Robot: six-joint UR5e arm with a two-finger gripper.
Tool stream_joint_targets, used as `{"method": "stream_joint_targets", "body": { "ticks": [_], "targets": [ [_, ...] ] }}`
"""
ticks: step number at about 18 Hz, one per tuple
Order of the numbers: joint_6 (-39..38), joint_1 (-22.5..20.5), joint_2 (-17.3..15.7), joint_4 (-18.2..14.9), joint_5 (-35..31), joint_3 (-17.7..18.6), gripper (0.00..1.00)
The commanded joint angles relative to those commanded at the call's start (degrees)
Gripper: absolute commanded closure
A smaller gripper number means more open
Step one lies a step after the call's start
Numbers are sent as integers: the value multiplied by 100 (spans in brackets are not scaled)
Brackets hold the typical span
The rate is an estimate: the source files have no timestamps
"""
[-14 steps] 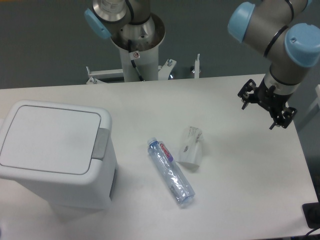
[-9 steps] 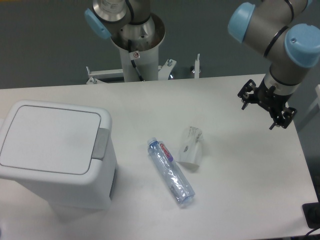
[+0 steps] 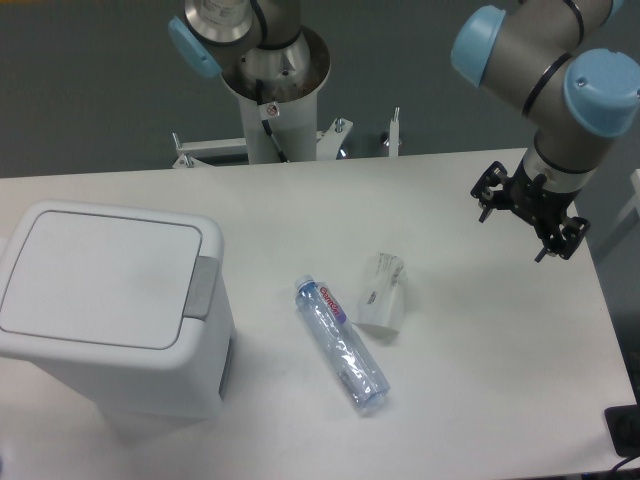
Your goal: Open the trash can
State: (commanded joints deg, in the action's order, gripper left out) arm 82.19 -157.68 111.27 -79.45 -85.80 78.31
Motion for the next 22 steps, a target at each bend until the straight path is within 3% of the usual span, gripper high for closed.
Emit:
{"method": "stream_joint_targets", "body": {
  "ticks": [2,9,13,17,22],
  "targets": [
    [-375,35,-26,17,438,-26,0],
    [-2204,421,-193,105,1082,-9,0],
    [-2733,536,-229,114,1424,-79,0],
    [-3900,800,-264,833,2617,-44,0],
    [-4122,914,-360,888,3560,-62,0]
  ]
}}
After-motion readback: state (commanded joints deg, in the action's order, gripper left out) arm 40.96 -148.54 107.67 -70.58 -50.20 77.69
